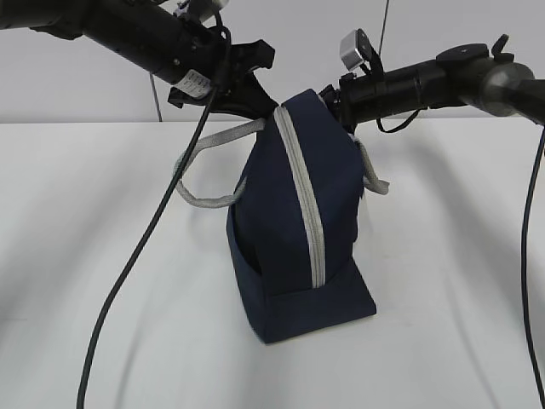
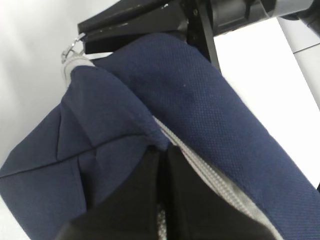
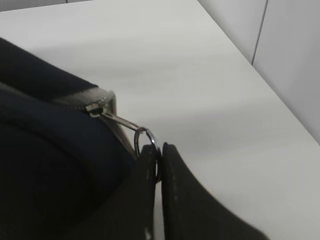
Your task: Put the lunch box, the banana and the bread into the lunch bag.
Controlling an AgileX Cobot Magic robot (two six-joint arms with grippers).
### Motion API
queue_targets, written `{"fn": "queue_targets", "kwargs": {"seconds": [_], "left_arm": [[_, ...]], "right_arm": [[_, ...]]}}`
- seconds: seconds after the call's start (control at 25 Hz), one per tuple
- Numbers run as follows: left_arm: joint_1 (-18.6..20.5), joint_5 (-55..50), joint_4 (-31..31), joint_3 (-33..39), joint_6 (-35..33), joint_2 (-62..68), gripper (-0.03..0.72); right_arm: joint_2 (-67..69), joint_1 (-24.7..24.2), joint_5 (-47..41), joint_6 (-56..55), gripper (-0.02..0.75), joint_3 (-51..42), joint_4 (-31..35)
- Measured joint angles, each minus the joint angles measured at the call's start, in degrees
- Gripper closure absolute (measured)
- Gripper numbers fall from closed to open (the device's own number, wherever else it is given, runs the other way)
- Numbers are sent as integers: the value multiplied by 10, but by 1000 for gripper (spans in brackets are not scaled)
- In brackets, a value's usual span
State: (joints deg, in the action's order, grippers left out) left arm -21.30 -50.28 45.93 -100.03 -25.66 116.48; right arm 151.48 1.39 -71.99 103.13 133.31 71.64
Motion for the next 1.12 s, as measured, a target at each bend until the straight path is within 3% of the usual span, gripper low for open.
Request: {"fn": "queue_targets", "kwargs": {"seconds": [0.48,0.64,0.72,0.92,1.0,1.12], "left_arm": [[0,-5,-15,-11,-3,1,686],[0,-10,-26,-14,-7,1,659],[-1,-14,-34,-17,-9,-1,589],[-2,-14,-43,-17,-9,-2,253],[-2,-22,-45,-17,-9,-2,176],[1,-42,-46,-17,-10,-2,137]], "right_arm": [[0,0,-5,-72,752,4,-12],[1,0,5,-128,687,32,-20],[2,0,18,-159,591,54,-26],[3,-1,21,-232,264,120,-25],[3,-1,21,-275,201,144,-22],[3,-1,21,-340,167,178,-21]]}}
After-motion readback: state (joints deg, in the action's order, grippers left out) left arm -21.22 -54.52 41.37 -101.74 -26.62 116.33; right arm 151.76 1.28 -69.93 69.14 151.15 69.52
